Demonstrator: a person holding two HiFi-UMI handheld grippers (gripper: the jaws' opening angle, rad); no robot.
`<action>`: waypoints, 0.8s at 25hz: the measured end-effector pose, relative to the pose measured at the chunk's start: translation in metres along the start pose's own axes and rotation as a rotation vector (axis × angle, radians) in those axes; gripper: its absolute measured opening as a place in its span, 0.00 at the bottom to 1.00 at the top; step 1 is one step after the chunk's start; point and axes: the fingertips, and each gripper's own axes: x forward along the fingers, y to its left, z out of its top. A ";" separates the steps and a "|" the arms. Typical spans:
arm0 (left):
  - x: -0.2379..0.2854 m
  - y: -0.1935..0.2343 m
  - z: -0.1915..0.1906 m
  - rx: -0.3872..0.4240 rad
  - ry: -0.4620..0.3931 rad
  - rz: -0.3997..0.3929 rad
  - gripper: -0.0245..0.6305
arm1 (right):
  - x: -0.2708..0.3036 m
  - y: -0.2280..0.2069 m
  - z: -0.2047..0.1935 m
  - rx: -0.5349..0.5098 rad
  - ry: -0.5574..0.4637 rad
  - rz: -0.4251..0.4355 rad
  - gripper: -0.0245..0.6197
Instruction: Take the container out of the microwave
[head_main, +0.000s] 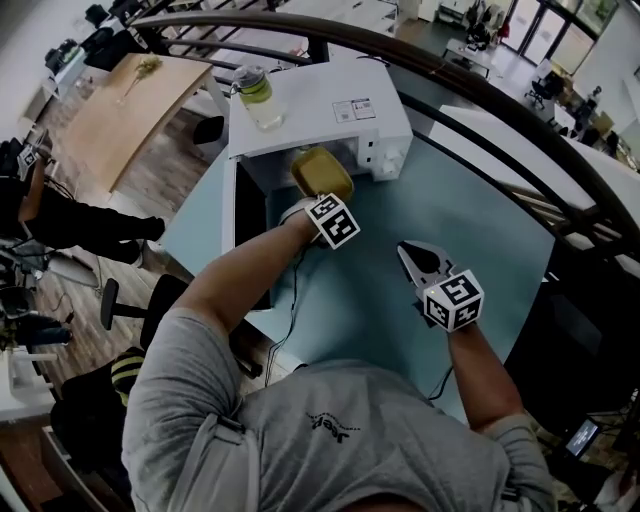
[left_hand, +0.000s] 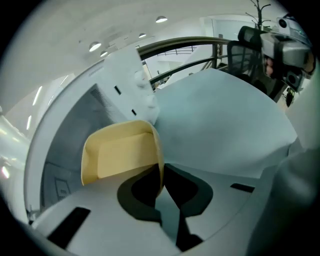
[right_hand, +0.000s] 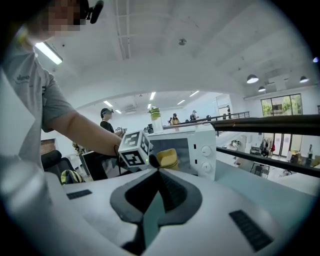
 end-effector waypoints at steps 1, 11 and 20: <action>-0.009 -0.012 0.001 0.009 -0.005 -0.005 0.10 | -0.009 0.001 0.001 -0.003 -0.009 -0.002 0.06; -0.129 -0.129 0.063 0.023 -0.145 -0.006 0.10 | -0.138 0.019 0.010 -0.064 -0.086 -0.021 0.06; -0.233 -0.216 0.152 0.095 -0.311 0.037 0.10 | -0.264 0.018 0.023 -0.181 -0.129 -0.074 0.06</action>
